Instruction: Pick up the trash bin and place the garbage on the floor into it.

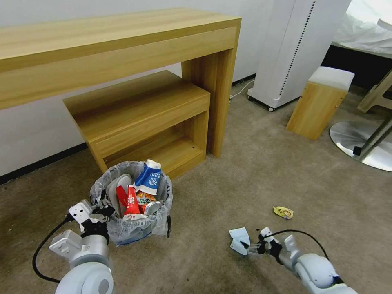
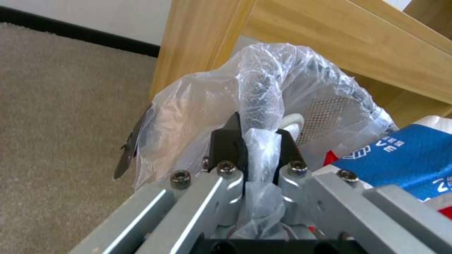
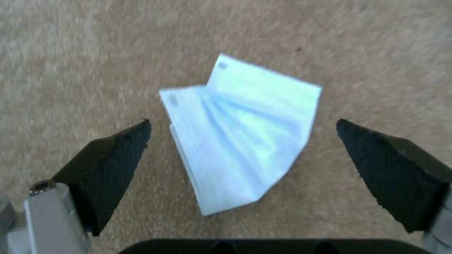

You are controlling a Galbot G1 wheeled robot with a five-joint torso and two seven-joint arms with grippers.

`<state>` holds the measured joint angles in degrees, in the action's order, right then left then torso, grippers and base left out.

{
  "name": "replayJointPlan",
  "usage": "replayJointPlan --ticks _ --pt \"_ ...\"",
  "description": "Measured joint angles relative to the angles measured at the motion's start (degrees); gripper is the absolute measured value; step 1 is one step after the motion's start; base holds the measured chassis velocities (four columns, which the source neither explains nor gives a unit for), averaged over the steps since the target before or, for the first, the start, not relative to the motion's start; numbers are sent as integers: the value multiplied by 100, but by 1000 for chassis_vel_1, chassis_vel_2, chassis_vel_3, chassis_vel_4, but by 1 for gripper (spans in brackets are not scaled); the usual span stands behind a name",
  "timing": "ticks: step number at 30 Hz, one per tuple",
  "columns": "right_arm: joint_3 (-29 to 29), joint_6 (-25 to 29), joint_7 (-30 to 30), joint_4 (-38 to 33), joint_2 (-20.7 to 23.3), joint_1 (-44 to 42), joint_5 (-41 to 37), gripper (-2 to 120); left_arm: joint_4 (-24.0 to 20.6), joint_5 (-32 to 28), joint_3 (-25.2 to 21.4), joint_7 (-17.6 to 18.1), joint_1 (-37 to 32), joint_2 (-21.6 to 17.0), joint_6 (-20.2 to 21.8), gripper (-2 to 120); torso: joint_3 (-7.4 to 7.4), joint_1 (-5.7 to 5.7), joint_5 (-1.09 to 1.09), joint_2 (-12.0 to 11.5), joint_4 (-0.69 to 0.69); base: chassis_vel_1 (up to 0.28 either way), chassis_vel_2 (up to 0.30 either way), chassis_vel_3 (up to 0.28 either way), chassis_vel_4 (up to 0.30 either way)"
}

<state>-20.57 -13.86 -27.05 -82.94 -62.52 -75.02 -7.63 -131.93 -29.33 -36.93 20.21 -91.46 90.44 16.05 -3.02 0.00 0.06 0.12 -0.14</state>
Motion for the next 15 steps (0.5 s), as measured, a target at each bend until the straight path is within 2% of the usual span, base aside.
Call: replayJointPlan --ticks 5,8,12,15 --pt "20 51 -36 211 -41 94 111 97 68 46 27 2 47 31 2 3 0 0 -2 0 0 0 0 0 0" --pt "35 183 72 373 -62 168 129 82 157 116 105 3 87 91 2 3 0 0 -2 0 -1 0 0 0 0" --pt "36 239 133 442 -117 200 95 75 193 140 132 3 104 114 2 3 0 0 -2 0 -1 0 0 0 0" --pt "46 310 147 593 -214 282 113 60 220 161 139 3 119 129 2 3 0 0 -2 0 0 0 0 0 0"
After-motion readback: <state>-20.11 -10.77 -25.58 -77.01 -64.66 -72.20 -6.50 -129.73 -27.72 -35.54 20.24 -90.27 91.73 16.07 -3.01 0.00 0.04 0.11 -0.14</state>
